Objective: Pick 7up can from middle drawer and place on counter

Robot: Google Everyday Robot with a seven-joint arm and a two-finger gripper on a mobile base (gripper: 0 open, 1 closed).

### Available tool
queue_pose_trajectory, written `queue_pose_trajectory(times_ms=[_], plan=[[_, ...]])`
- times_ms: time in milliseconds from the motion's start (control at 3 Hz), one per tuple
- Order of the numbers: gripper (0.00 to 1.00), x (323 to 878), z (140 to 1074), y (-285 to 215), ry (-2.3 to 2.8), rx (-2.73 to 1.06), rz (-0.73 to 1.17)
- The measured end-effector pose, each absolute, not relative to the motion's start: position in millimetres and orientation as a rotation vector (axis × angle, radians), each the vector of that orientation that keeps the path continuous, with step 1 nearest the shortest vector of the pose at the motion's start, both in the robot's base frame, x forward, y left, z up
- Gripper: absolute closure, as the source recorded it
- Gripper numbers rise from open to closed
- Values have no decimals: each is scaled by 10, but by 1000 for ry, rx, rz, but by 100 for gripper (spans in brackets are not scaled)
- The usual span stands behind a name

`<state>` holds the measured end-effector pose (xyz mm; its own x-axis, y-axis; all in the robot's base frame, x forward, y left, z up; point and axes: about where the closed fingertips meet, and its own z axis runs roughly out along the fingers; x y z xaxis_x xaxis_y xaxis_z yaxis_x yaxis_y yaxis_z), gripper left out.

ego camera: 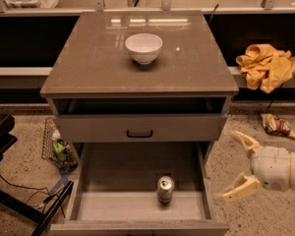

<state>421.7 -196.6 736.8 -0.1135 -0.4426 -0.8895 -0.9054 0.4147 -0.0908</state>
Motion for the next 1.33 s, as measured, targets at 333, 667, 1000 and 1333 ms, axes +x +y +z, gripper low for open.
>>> queue_pose_trajectory(times_ms=[333, 667, 1000, 1333], plan=[[0, 4205, 7043, -1959, 1628, -1175, 649], [0, 4250, 6959, -1896, 1623, -1183, 661], [0, 4424, 6532, -1636, 1596, -1174, 734], [0, 4553, 6122, -1401, 1564, -1169, 803]])
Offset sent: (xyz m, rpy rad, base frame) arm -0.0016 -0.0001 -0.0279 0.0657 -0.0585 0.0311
